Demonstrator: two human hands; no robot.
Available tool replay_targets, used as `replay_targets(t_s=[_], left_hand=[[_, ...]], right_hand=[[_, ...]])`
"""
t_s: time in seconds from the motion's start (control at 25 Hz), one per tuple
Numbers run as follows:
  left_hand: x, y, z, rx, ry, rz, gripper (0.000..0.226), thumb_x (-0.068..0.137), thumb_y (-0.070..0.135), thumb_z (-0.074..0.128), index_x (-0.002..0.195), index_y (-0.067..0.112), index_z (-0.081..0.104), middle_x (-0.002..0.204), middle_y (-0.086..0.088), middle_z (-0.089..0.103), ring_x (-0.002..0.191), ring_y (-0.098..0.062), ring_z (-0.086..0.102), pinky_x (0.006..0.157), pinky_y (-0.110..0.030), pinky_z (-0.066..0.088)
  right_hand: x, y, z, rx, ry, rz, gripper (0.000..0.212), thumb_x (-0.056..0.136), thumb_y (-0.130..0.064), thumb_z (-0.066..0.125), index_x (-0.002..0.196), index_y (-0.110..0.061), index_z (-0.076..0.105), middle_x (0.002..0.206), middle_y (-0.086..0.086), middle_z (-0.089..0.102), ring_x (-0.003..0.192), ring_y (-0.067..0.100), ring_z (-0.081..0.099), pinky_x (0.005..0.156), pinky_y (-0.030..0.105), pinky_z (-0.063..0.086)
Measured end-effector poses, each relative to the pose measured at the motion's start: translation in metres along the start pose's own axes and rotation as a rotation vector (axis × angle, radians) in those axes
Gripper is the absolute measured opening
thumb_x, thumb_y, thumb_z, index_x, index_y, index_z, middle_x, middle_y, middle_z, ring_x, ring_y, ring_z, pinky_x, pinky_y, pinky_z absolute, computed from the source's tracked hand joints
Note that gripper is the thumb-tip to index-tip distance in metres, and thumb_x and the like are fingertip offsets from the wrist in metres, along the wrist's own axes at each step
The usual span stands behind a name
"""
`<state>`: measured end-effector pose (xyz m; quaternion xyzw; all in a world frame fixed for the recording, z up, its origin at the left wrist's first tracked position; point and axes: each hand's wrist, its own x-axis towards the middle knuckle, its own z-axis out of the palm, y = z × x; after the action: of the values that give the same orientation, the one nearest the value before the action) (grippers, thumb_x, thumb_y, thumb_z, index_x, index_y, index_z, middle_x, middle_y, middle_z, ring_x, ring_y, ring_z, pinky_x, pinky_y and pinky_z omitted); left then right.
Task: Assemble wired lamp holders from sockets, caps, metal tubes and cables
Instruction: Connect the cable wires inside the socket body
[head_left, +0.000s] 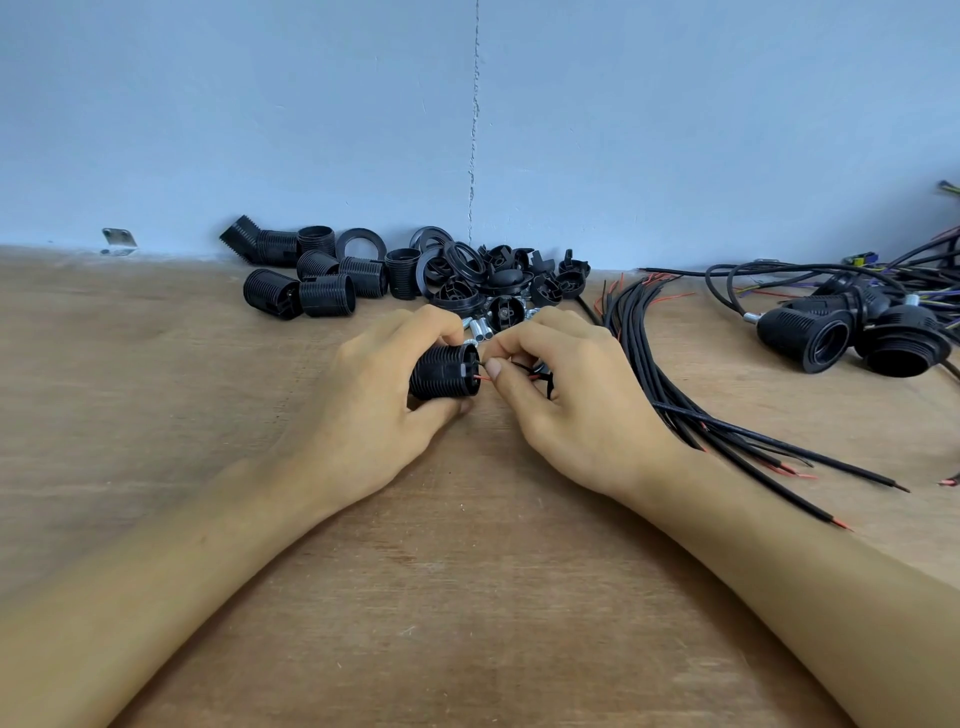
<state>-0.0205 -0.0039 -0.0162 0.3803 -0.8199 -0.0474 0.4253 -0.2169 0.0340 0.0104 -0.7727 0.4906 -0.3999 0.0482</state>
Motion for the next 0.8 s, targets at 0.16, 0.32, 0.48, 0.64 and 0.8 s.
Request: replay_targets(t_s=[0.16, 0.32, 0.48, 0.64, 0.8], left_hand=[[0.0008, 0.0014, -0.0012, -0.029, -0.026, -0.041, 0.052, 0.079, 0.036, 0.084, 0.102, 0.054, 0.042, 0.095, 0.025, 0.061, 0.093, 0.006, 0.059, 0.073, -0.005, 0.039], [0.0005, 0.0016, -0.0004, -0.034, -0.036, -0.048, 0.051, 0.080, 0.037, 0.083, 0.101, 0.054, 0.040, 0.094, 0.025, 0.063, 0.094, 0.007, 0.059, 0.075, -0.003, 0.037], [-0.0001, 0.0001, 0.0011, -0.037, -0.034, -0.066, 0.055, 0.079, 0.038, 0.085, 0.101, 0.056, 0.038, 0.095, 0.022, 0.064, 0.094, 0.005, 0.061, 0.072, -0.007, 0.039], [0.0004, -0.0009, 0.0034, -0.046, -0.028, -0.029, 0.052, 0.081, 0.038, 0.083, 0.101, 0.054, 0.038, 0.089, 0.019, 0.065, 0.088, 0.000, 0.063, 0.071, -0.011, 0.041], [0.0007, -0.0002, 0.0039, -0.085, -0.028, -0.048, 0.053, 0.081, 0.036, 0.085, 0.101, 0.054, 0.039, 0.097, 0.016, 0.067, 0.088, -0.009, 0.068, 0.071, -0.039, 0.058]], right_hand=[[0.0000, 0.0002, -0.0002, 0.011, 0.003, -0.008, 0.008, 0.094, -0.014, 0.065, 0.096, -0.016, 0.072, 0.087, -0.009, 0.054, 0.091, 0.015, 0.050, 0.090, 0.049, 0.044], [-0.0005, 0.0006, 0.0011, 0.004, 0.017, -0.011, 0.006, 0.093, -0.015, 0.064, 0.093, -0.015, 0.070, 0.086, -0.005, 0.057, 0.088, 0.017, 0.052, 0.087, 0.048, 0.045], [-0.0005, 0.0008, 0.0019, 0.032, 0.036, -0.010, 0.004, 0.093, -0.015, 0.064, 0.091, -0.014, 0.067, 0.085, -0.006, 0.058, 0.086, 0.015, 0.053, 0.084, 0.044, 0.046], [-0.0018, -0.0002, 0.0038, 0.024, 0.059, -0.037, 0.005, 0.094, -0.010, 0.062, 0.089, -0.011, 0.061, 0.083, -0.008, 0.055, 0.081, 0.009, 0.049, 0.080, 0.037, 0.042], [-0.0016, 0.0006, 0.0039, 0.026, 0.092, -0.042, 0.005, 0.094, -0.011, 0.063, 0.089, -0.012, 0.061, 0.083, -0.009, 0.054, 0.081, 0.007, 0.048, 0.078, 0.034, 0.041]])
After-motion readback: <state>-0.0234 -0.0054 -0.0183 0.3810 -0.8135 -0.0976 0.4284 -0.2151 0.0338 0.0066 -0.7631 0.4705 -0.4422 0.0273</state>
